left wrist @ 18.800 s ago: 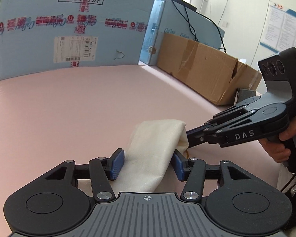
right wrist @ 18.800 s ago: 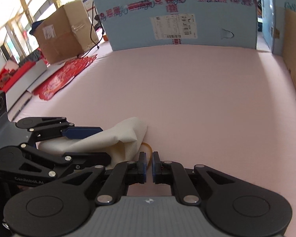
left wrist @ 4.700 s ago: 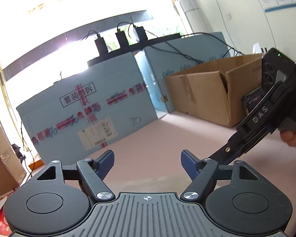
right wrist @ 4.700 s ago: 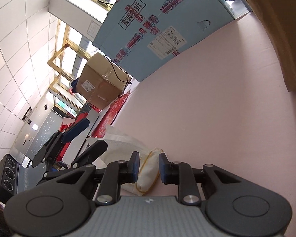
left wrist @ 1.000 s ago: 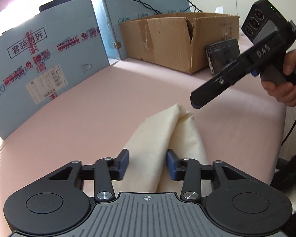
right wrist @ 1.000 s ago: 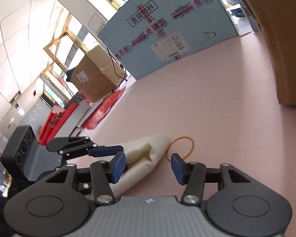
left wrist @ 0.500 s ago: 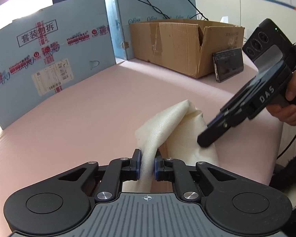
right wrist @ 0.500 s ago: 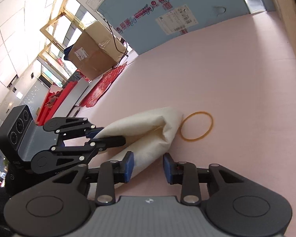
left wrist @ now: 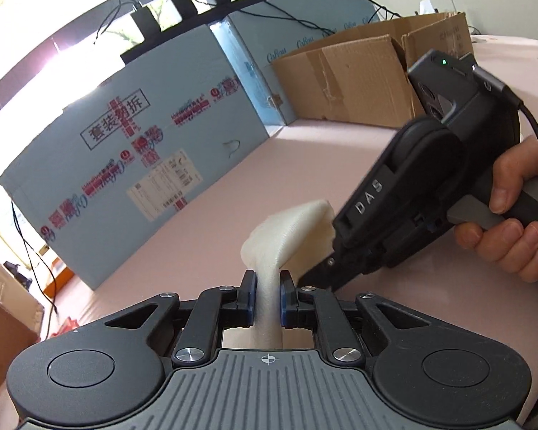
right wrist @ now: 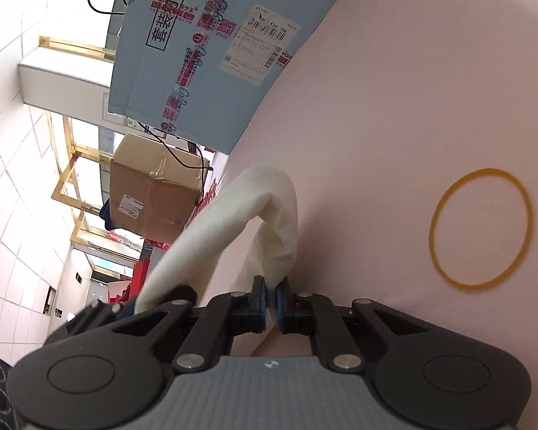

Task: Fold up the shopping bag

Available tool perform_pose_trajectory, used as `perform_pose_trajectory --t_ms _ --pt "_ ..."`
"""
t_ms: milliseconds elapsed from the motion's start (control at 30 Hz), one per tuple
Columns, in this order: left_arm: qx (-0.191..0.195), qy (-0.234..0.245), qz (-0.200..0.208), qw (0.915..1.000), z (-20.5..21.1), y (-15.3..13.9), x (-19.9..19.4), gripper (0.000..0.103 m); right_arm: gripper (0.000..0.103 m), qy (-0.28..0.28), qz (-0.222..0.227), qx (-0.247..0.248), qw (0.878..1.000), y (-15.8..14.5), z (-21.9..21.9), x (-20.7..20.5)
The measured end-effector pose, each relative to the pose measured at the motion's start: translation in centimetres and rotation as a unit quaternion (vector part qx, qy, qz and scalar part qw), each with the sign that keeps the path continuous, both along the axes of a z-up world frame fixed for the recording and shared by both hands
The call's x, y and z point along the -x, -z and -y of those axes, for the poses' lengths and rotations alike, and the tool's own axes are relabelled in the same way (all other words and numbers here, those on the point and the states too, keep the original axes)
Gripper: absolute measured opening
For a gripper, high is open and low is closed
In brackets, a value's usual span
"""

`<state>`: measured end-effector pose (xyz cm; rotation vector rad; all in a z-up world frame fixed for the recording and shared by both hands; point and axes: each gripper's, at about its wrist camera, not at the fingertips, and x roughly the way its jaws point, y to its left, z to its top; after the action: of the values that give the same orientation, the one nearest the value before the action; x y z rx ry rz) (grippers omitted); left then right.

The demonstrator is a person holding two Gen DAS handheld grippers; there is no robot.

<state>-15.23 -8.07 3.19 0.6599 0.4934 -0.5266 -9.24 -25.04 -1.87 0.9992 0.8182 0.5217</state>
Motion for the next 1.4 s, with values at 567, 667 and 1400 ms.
perform_pose_trajectory --t_ms 567,667,1400 --pt "-0.010 0.033 0.032 0.9989 -1.4 2.7 2.3 0.012 0.077 -0.085 0.144 0.227 0.959 -7.5 2.6 -0.6" --pt "-0.019 0.037 0.041 0.9983 -1.5 2.8 2.5 0.013 0.033 -0.113 0.092 0.210 0.967 -5.2 1.5 -2.9" --pt "0.056 -0.021 0.007 0.9982 0.0 1.0 -1.8 0.082 0.038 -0.089 0.183 0.314 0.927 -4.2 0.2 4.1"
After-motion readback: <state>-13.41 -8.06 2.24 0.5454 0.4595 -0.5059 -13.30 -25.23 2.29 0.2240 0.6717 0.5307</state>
